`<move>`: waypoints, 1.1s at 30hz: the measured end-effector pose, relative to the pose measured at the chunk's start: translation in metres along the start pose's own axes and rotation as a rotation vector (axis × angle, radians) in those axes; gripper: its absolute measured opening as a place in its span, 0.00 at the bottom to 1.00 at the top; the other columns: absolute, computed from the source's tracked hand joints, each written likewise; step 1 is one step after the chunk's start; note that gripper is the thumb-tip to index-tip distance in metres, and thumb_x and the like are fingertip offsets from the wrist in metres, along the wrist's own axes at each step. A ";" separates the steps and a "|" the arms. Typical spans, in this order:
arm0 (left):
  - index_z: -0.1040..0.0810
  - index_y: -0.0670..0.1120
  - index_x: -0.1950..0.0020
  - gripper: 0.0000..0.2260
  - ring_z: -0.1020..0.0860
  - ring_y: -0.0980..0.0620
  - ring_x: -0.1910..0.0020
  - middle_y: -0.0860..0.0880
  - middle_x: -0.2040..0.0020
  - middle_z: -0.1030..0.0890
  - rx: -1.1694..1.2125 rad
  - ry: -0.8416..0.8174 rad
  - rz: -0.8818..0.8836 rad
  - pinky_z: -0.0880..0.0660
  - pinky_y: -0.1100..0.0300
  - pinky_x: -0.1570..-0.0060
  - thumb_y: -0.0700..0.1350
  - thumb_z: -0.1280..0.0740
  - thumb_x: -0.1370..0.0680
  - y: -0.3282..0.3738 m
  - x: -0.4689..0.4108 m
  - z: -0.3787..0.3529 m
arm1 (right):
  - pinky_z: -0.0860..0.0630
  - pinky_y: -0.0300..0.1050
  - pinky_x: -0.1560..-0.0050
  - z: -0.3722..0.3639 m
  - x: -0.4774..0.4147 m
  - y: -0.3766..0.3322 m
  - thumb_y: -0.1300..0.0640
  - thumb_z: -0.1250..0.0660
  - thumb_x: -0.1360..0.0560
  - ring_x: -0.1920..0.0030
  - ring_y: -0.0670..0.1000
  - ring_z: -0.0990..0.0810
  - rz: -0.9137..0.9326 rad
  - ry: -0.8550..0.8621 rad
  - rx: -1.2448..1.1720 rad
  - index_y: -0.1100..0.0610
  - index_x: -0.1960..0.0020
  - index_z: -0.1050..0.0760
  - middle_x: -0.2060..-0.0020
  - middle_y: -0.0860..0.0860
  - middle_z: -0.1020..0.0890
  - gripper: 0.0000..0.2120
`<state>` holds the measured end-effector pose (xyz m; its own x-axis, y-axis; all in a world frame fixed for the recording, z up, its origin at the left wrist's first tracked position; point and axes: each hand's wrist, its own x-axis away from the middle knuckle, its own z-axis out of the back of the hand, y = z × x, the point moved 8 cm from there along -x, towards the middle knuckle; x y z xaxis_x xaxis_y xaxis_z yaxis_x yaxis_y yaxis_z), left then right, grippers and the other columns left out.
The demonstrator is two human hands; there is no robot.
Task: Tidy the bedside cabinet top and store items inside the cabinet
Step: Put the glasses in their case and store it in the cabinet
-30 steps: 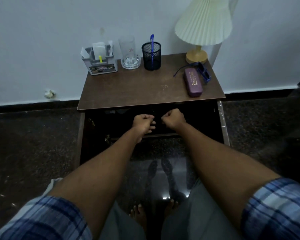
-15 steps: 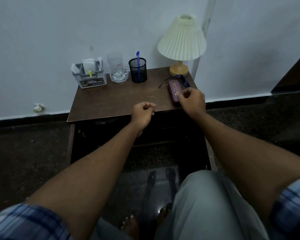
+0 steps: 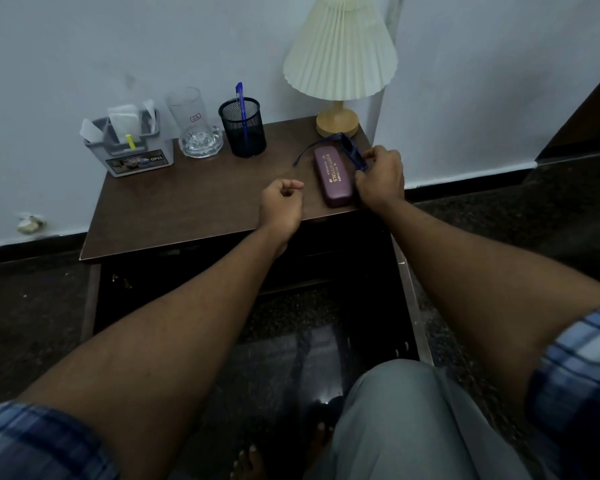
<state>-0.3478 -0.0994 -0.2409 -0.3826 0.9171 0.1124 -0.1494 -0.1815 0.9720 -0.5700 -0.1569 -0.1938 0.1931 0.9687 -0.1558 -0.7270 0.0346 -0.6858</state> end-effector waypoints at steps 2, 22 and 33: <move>0.20 0.52 0.55 0.09 0.24 0.53 0.60 0.49 0.59 0.19 0.007 0.023 0.007 0.26 0.58 0.57 0.38 0.35 0.22 -0.003 -0.004 0.001 | 0.28 0.42 0.52 -0.003 -0.005 0.002 0.58 0.28 0.26 0.45 0.55 0.21 0.020 0.000 0.020 0.55 0.39 0.25 0.41 0.55 0.25 0.16; 0.22 0.49 0.59 0.12 0.26 0.54 0.65 0.48 0.63 0.22 -0.012 -0.101 0.057 0.28 0.59 0.60 0.35 0.36 0.20 0.004 0.006 0.026 | 0.23 0.32 0.57 0.037 -0.002 -0.023 0.54 0.24 0.29 0.60 0.42 0.19 0.097 0.109 -0.212 0.55 0.48 0.19 0.56 0.47 0.16 0.12; 0.21 0.51 0.51 0.07 0.17 0.50 0.58 0.48 0.56 0.17 -0.073 0.112 -0.086 0.18 0.43 0.43 0.38 0.32 0.21 0.007 0.025 0.135 | 0.30 0.20 0.63 -0.008 0.070 -0.099 0.56 0.22 0.29 0.62 0.40 0.22 0.177 -0.032 -0.397 0.56 0.46 0.18 0.57 0.46 0.17 0.13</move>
<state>-0.2351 -0.0296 -0.2032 -0.4643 0.8857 0.0016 -0.2506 -0.1331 0.9589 -0.4790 -0.0950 -0.1424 0.0630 0.9586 -0.2779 -0.4357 -0.2240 -0.8717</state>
